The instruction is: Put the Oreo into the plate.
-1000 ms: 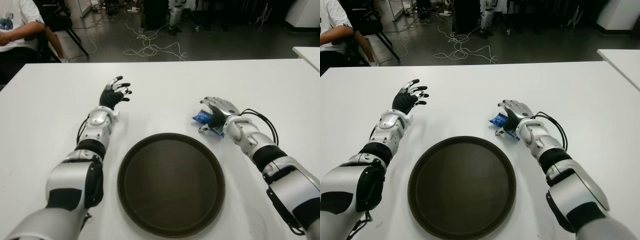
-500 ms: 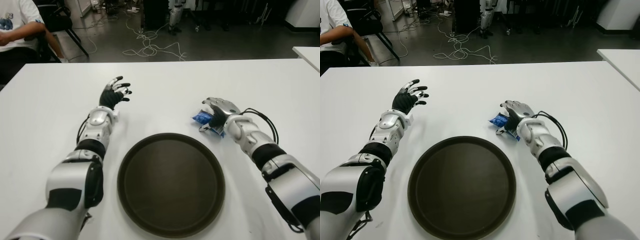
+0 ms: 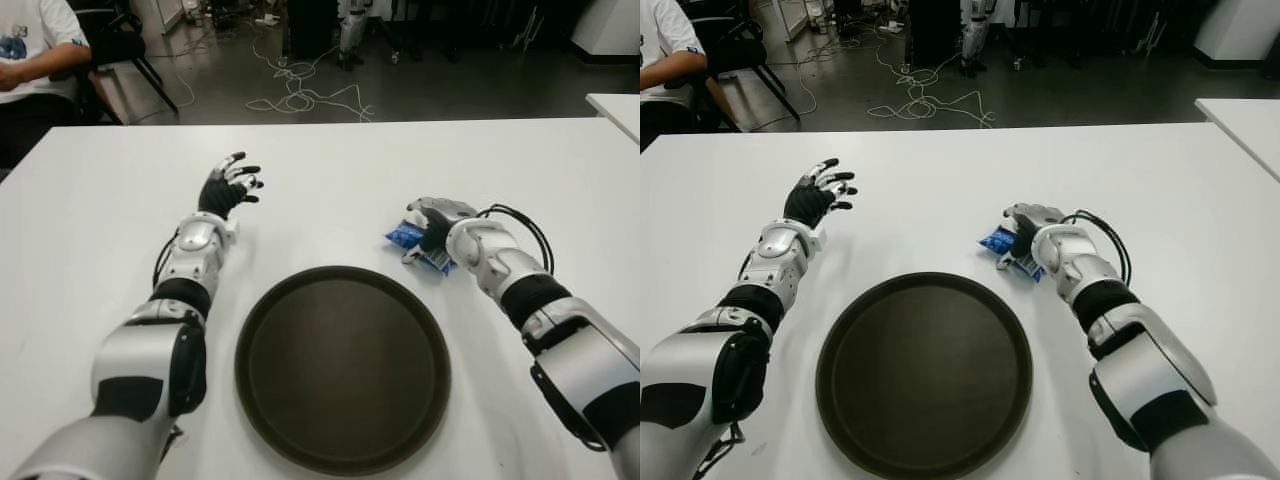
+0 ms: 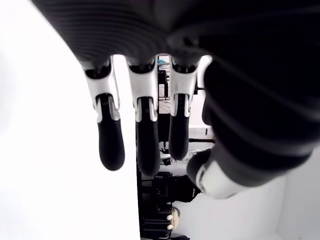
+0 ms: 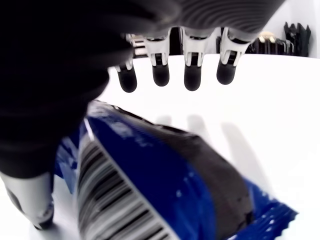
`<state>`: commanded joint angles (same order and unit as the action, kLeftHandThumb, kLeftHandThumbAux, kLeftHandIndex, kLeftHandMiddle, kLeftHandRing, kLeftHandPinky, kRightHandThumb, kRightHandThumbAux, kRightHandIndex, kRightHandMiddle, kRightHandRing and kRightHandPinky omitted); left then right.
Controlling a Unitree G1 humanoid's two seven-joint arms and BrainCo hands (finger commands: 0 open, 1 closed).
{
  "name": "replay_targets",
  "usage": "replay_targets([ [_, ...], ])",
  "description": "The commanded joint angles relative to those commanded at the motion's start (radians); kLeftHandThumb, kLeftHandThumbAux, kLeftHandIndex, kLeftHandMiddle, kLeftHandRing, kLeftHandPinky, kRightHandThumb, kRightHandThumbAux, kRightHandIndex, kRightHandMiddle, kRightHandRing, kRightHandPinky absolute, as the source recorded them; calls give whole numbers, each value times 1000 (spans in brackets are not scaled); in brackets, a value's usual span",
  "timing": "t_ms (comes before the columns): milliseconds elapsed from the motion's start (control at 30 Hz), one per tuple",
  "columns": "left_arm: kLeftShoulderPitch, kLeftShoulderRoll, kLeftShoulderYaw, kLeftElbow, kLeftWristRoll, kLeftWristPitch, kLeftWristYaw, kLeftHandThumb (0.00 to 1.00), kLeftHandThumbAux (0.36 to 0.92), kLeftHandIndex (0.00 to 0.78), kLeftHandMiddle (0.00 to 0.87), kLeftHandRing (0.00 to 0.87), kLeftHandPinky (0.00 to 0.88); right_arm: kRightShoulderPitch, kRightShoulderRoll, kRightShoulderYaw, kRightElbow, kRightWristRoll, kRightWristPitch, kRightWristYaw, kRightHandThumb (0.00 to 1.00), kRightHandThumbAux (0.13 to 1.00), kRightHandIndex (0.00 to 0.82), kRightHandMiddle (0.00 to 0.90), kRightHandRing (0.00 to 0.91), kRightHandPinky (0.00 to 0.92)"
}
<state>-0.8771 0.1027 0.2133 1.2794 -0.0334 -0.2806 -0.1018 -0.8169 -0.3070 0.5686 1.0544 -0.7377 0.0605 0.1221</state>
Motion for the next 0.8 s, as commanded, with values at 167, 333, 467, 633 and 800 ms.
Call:
replay_targets([
  [167, 0, -1, 1, 0, 0, -5, -2, 253, 795, 148, 292, 360, 460, 5, -2, -14, -16, 10, 13, -4, 0, 754, 82, 94, 88, 71],
  [333, 0, -1, -1, 0, 2, -3, 2, 253, 797, 152, 298, 369, 471, 7, -3, -20, -20, 13, 21, -8, 0, 758, 86, 100, 96, 79],
  [467, -2, -1, -1, 0, 2, 1, 4, 258, 782, 156, 298, 366, 466, 5, 0, -31, -20, 19, 36, -9, 0, 736, 123, 126, 116, 96],
  [633, -3, -2, 0, -1, 1, 2, 4, 260, 783, 153, 294, 363, 462, 6, 0, -35, -28, 22, 48, 4, 0, 691, 146, 152, 140, 114],
  [800, -2, -3, 1, -2, -1, -2, 4, 254, 796, 154, 293, 361, 458, 4, -2, -31, -31, 24, 51, 39, 0, 647, 161, 168, 153, 121],
])
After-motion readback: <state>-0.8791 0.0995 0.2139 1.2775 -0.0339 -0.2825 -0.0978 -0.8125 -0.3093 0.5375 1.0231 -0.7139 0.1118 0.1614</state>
